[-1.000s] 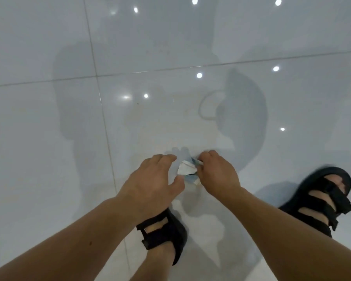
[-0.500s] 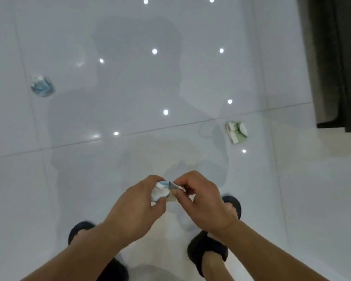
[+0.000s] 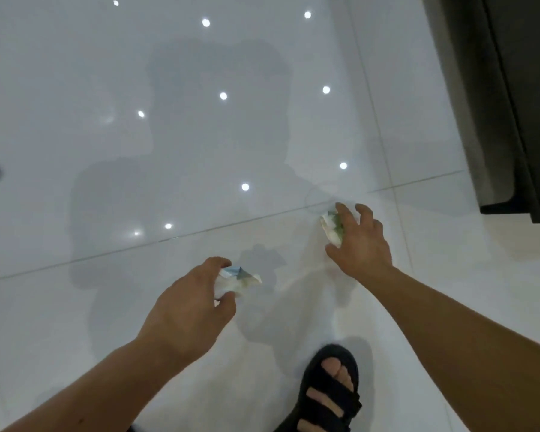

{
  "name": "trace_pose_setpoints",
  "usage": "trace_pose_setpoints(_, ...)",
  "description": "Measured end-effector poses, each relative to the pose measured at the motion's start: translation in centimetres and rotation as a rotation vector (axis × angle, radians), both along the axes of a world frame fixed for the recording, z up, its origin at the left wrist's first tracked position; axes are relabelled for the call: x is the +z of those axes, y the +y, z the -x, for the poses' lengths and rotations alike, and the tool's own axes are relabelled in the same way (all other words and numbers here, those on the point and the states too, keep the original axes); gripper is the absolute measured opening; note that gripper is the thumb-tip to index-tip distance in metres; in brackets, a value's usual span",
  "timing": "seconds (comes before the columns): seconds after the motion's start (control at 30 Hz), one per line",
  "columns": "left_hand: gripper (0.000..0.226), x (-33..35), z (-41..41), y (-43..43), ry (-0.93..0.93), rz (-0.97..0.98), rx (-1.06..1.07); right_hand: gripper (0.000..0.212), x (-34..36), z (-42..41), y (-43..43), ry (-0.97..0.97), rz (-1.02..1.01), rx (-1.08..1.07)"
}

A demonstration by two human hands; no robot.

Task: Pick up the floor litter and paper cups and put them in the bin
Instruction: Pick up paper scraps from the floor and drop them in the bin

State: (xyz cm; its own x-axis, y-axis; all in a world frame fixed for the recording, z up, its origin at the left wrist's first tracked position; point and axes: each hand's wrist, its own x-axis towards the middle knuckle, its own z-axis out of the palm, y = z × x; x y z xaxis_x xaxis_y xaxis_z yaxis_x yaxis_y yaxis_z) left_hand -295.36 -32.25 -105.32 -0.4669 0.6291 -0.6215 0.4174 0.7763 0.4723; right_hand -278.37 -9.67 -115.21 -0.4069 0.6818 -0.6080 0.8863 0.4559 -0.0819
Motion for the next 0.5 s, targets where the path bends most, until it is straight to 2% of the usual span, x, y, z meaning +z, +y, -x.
trace_pose_setpoints(0.13,0.049,-3.0,-0.2,-1.9,-0.006,-0.011,0.009,0.052,-3.5,0.4,-3.1,0.126,-0.064,-0.050)
trace_pose_setpoints(0.23,0.048,-2.5,0.5,-3.3,0.009,0.004,0.037,0.045,-2.7,0.6,-6.8,0.166,0.003,-0.016)
trace_pose_setpoints(0.37,0.044,2.0,2.6,-4.2,0.013,-0.014,0.053,0.049,3.1,3.1,-10.9,0.264,0.092,0.034)
trace_pose_setpoints(0.5,0.044,9.4,5.3,-5.4,0.048,-0.011,0.089,0.052,12.4,7.1,-14.4,0.391,0.142,0.093)
